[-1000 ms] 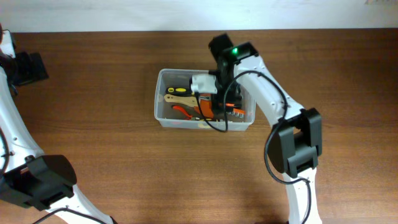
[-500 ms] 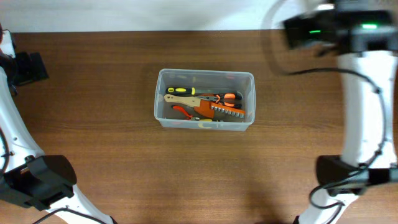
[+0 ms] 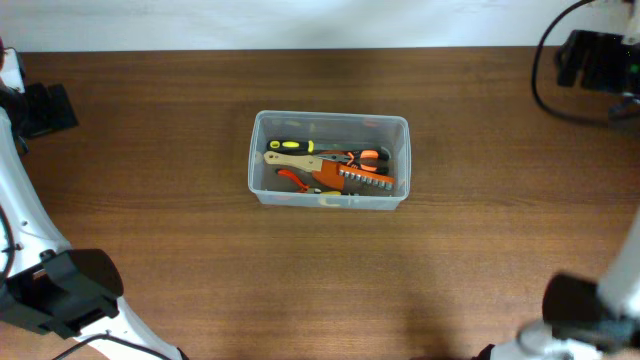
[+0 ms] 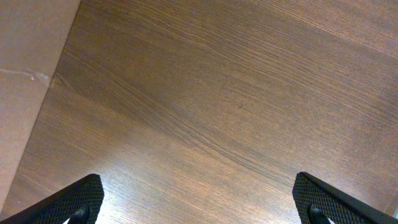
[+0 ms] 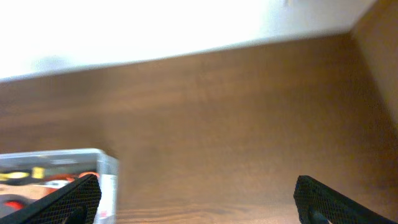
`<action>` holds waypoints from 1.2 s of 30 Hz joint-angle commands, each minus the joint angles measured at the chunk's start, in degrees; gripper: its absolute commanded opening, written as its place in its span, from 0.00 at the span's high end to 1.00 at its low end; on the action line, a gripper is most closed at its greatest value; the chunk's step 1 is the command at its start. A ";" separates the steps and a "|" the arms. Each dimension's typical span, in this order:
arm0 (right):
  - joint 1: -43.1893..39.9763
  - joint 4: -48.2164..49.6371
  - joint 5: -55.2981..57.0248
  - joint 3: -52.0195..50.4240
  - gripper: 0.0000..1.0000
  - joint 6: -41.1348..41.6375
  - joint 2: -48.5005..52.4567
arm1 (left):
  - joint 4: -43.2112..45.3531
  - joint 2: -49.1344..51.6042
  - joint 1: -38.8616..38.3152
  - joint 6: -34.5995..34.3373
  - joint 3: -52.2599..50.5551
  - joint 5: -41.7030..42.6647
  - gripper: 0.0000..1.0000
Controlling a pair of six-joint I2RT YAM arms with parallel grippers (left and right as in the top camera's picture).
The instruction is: Pack container
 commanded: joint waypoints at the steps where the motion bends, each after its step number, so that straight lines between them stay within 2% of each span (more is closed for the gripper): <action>1: 0.48 -0.04 -6.21 0.79 0.01 0.79 -12.81 | -0.04 -1.40 0.15 -0.55 0.98 0.42 0.01; 7: 0.48 -1.99 -5.49 0.13 0.01 0.74 -25.27 | -0.04 -1.40 0.15 -0.57 0.98 0.42 0.01; 15: 0.46 -4.98 -5.49 -4.09 0.01 0.74 -37.09 | -0.04 -1.40 0.15 -0.57 0.98 0.42 0.01; 36: 0.46 -11.50 -5.46 -4.35 0.01 0.74 -40.04 | -0.04 -1.40 0.15 -0.57 0.98 0.42 0.01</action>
